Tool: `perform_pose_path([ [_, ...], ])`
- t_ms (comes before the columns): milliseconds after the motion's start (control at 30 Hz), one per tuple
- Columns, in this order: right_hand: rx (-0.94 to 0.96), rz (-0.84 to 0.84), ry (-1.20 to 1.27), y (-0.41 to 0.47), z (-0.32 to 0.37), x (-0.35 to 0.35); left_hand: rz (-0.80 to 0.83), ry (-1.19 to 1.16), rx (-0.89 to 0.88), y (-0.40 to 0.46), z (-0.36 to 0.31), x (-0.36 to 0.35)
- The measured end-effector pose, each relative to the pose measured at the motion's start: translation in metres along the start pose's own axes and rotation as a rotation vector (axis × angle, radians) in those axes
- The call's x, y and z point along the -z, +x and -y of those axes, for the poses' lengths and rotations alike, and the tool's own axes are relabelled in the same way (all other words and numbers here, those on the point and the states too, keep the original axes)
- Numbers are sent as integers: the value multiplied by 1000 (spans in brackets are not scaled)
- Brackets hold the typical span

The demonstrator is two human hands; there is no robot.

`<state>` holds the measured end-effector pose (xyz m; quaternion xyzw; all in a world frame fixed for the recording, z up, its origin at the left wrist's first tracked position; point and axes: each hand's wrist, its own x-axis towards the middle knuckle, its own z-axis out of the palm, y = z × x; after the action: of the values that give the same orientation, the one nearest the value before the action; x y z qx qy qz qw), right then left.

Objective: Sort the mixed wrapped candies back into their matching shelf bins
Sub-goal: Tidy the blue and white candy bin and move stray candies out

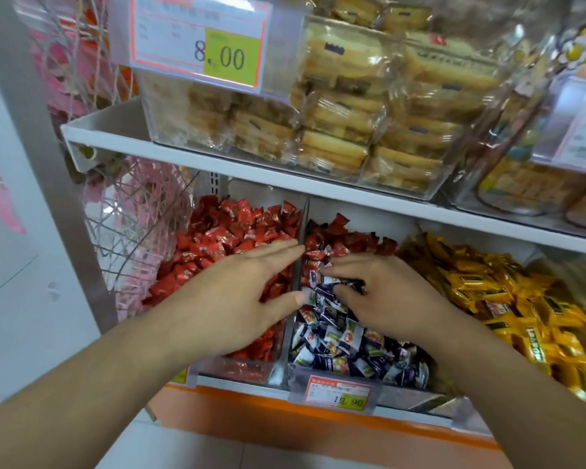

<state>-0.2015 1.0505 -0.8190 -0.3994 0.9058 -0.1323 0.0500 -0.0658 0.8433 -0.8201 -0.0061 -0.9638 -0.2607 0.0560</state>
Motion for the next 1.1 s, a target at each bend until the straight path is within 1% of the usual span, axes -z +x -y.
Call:
perform_pose_path([
  [67,-52,55,3,2,-2,6,-9,-8,0,1,3,-1],
  [133,-69,50,75,4,-1,11,-19,-30,11,1,5,-1],
  [200,-92,-60,121,10,3,14,-19,-54,27,1,4,-2],
  [267,-99,-160,40,24,6,13,-16,-82,42,1,3,-2],
  [333,-102,-129,8,39,11,10,-14,-100,53,0,2,-2],
  [433,-99,-35,94,55,15,-4,-15,-109,60,1,2,-3],
  [467,-99,-32,107,58,14,-9,-15,-110,59,1,2,-3],
  [633,-106,-209,128,58,4,-18,-8,-111,50,0,3,-4],
  [733,-97,-319,172,49,1,-10,-17,-123,70,0,2,-2],
  [767,-115,-356,228,46,2,-5,-23,-131,74,0,1,-2],
  [833,-174,-389,428,39,5,5,-36,-155,94,-1,-2,-1],
  [900,-206,-369,620,31,13,14,-84,-176,110,-2,-5,1],
  [933,-206,-352,676,26,18,17,-131,-186,102,-1,-7,3],
  [1000,-168,-311,772,13,31,22,-227,-235,76,2,-9,4],
  [1100,-99,-234,912,-3,50,25,-292,-335,79,3,-8,8],
])
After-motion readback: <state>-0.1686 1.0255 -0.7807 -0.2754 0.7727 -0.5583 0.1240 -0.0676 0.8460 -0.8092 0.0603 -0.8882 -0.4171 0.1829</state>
